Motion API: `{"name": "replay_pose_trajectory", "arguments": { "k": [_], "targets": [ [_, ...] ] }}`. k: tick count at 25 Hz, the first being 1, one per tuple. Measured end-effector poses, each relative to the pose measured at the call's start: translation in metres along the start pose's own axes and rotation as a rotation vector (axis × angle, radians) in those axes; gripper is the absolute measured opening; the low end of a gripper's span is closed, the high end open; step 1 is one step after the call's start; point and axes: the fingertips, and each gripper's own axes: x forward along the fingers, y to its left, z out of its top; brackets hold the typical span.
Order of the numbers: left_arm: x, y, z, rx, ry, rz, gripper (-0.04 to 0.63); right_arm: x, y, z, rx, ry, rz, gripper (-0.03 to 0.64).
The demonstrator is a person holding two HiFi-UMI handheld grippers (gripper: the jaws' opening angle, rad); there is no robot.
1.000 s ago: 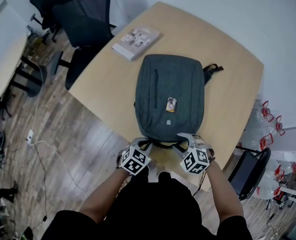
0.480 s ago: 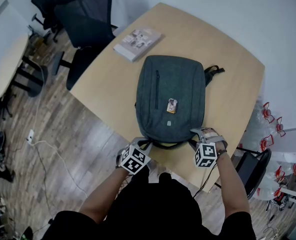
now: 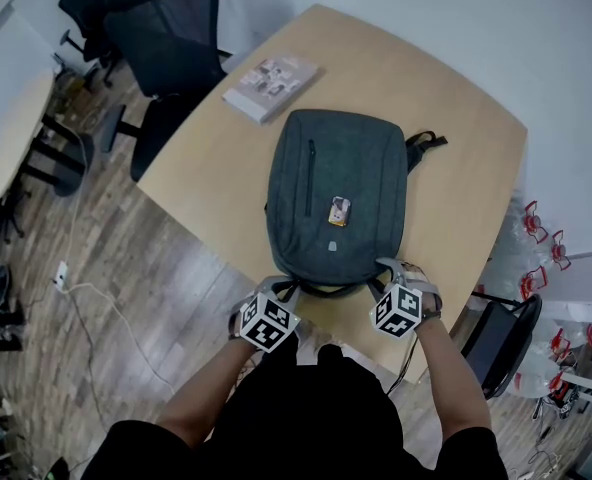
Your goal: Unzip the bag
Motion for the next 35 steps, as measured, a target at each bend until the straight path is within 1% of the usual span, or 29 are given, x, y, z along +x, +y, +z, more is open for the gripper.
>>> {"name": "replay_pose_trajectory", "arguments": {
  "k": [4,7,11,13,15,19,22,27,29,32,35],
  "targets": [
    [-0.005,0.016,-0.01,-0.043,0.052,0.043,0.028,0.0,0.011,0.017,0.041,-0.034,0.022,0.164],
    [-0.01,0.028,-0.018,-0.078,0.083,0.091,0.028,0.001,0.02,0.029,0.106,-0.055,0.026,0.16],
    [-0.016,0.035,-0.02,-0.082,0.087,0.116,0.028,0.002,0.02,0.037,0.255,-0.073,0.024,0.158],
    [-0.015,0.038,-0.021,-0.09,0.084,0.124,0.028,0.003,0.02,0.04,0.295,-0.077,0.024,0.158],
    [-0.012,0.042,-0.023,-0.095,0.076,0.134,0.028,0.003,0.023,0.044,0.305,-0.076,0.031,0.158],
    [-0.003,0.049,-0.019,-0.065,0.061,0.141,0.028,0.001,0.029,0.048,0.325,-0.068,0.033,0.156],
    [0.001,0.057,-0.014,-0.049,0.048,0.151,0.028,-0.001,0.035,0.05,0.377,-0.063,0.022,0.155],
    [0.009,0.071,-0.002,-0.014,0.012,0.148,0.028,-0.006,0.047,0.055,0.475,-0.062,0.035,0.153],
    [0.014,0.074,0.004,0.008,-0.003,0.137,0.028,-0.009,0.052,0.056,0.473,-0.059,0.03,0.15],
    [0.023,0.078,0.015,0.046,-0.007,0.119,0.028,-0.013,0.061,0.057,0.425,-0.044,0.01,0.133],
    [0.033,0.079,0.029,0.083,-0.018,0.099,0.026,-0.016,0.067,0.056,0.413,-0.039,0.005,0.12]
  ]
}}
